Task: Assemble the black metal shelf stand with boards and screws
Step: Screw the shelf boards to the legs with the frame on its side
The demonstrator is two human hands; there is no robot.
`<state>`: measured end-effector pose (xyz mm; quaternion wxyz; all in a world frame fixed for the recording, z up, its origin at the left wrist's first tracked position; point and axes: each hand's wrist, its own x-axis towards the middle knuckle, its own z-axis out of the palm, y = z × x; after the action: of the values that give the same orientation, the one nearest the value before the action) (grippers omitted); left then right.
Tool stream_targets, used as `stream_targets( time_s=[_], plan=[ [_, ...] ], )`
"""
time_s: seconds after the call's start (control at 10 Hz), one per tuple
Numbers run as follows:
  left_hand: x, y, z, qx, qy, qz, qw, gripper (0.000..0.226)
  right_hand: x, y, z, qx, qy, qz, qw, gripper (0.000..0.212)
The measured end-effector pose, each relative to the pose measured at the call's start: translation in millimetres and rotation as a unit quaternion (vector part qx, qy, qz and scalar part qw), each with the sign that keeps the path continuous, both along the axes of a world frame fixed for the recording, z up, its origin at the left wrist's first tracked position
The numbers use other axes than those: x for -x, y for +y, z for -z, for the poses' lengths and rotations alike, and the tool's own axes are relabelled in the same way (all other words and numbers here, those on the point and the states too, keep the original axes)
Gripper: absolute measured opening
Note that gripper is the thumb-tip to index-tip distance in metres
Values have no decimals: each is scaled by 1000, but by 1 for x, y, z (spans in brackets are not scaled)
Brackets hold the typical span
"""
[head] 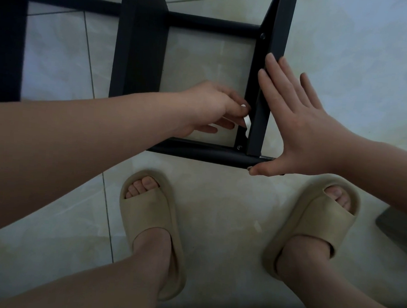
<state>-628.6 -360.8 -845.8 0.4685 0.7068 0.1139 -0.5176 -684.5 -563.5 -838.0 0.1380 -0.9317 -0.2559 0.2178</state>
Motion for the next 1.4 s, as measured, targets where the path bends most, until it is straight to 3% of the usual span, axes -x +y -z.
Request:
stream_targets(
  time_s=[0.6,1.0,1.4],
  plan=[
    [-4,4,-1,0,32,73,997,13,0,0,-1,8,5,-4,1000,142],
    [-3,0,-1,31,79,23,996,16,-1,0,-1,8,8,-3,1000,142],
    [-8,1,-4,22,80,70,994,12,0,1,1,7,3,-6,1000,142]
  ],
)
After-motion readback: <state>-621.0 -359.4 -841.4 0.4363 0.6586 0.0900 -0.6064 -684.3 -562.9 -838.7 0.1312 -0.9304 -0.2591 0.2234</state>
